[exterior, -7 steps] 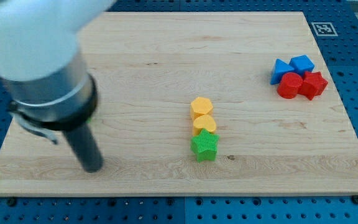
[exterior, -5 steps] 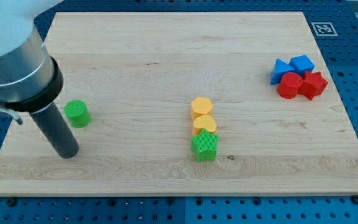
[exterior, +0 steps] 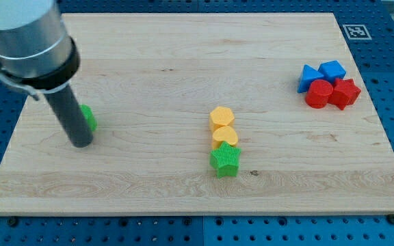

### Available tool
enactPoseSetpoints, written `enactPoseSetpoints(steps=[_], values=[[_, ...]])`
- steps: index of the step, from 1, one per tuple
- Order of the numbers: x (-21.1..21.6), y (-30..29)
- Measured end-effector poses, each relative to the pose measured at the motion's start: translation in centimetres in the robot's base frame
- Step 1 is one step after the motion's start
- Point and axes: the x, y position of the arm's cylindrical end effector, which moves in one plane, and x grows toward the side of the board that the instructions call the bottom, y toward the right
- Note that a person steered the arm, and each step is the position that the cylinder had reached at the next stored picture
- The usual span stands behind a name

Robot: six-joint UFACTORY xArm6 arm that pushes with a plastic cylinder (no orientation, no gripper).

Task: Push green circle to the line of blocks

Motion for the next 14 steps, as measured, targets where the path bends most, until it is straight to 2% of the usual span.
enactPoseSetpoints(steps=[1,2,3,6,7,8,10,14], values=[[0.1,-2.2],[-1.9,-4.0],[-3.4,0.4],[-4.5,3.7],[-4.3,6.8],[-3.3,7.1],[-5.2,7.6],[-5.4,9.1]])
